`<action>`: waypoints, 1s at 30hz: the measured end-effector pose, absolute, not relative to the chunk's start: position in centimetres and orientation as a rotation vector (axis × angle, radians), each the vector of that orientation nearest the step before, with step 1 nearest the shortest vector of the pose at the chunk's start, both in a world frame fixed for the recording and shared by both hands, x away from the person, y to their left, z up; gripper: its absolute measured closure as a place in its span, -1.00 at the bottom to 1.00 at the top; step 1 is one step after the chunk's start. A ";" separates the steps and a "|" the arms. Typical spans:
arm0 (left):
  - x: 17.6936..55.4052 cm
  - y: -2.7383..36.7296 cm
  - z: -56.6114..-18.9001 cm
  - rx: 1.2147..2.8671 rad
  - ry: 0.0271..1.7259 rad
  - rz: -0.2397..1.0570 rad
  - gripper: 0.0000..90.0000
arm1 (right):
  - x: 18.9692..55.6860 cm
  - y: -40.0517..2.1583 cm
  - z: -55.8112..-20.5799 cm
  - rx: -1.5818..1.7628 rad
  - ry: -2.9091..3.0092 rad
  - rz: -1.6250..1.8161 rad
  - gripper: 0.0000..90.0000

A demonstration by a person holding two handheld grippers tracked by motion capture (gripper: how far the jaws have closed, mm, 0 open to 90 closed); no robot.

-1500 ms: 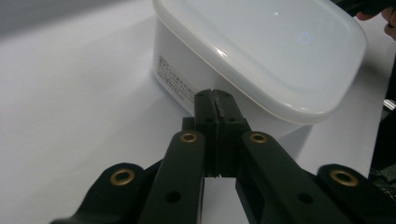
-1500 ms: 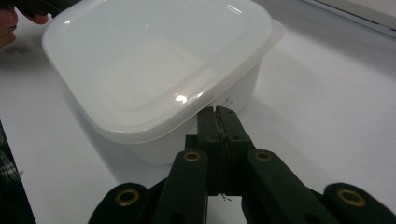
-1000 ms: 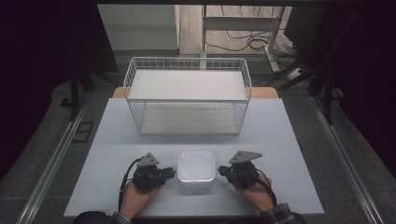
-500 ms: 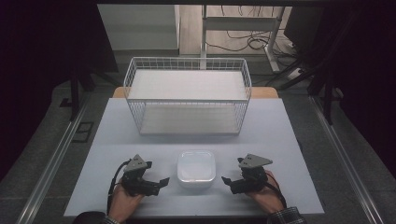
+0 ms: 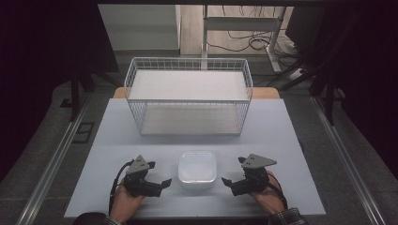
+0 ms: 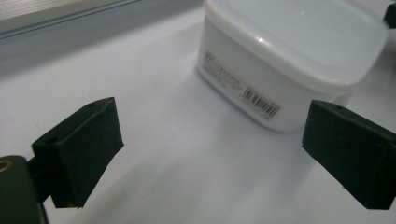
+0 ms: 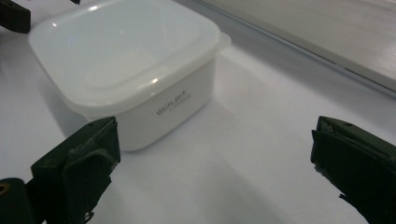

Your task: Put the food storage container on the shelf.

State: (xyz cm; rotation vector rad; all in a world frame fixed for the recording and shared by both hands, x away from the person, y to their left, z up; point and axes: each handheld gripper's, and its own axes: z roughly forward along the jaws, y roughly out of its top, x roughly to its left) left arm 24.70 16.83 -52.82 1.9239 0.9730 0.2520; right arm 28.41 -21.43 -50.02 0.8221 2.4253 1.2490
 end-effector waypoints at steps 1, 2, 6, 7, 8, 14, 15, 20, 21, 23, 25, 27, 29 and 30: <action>24.7 16.9 -52.8 1.920 0.976 0.247 -0.90 | 28.4 -21.4 -49.9 0.822 2.421 1.263 -0.97; 24.8 16.9 -52.7 1.918 0.979 0.240 -0.89 | 28.4 -21.3 -49.8 0.825 2.420 1.274 -0.97; 24.9 16.7 -52.2 1.903 0.965 0.231 -0.88 | 28.4 -20.9 -49.6 0.836 2.430 1.285 -0.97; 24.9 16.6 -52.0 1.902 0.957 0.236 -0.88 | 28.4 -20.8 -49.6 0.839 2.431 1.288 -0.97; 24.9 16.5 -51.9 1.898 0.948 0.236 -0.88 | 28.5 -20.7 -49.5 0.841 2.432 1.295 -0.97; 25.3 15.6 -51.7 1.899 0.919 0.208 -0.95 | 28.6 -20.2 -49.2 0.838 2.430 1.329 -0.97; 25.4 15.4 -51.7 1.901 0.919 0.205 -0.96 | 28.6 -20.1 -49.1 0.842 2.432 1.337 -0.97; 25.9 14.4 -51.3 1.897 0.906 0.191 -0.98 | 28.8 -19.3 -48.9 0.875 2.434 1.355 -0.96; 26.0 14.2 -51.3 1.895 0.907 0.185 -0.98 | 28.9 -19.2 -48.9 0.882 2.436 1.353 -0.96; 26.1 13.8 -51.3 1.906 0.903 0.181 -0.99 | 28.9 -19.0 -48.9 0.899 2.435 1.355 -0.96; 26.2 13.6 -51.3 1.914 0.901 0.179 -0.99 | 29.0 -18.8 -48.9 0.909 2.435 1.355 -0.97; 26.5 13.3 -51.3 1.905 0.901 0.160 -0.99 | 29.0 -18.4 -49.0 0.919 2.445 1.338 -0.99; 26.8 13.2 -51.2 1.904 0.900 0.148 -0.98 | 29.0 -18.2 -49.0 0.917 2.455 1.334 -1.00; 26.9 13.0 -51.1 1.908 0.903 0.150 -0.98 | 29.1 -18.0 -49.0 0.915 2.460 1.331 -1.00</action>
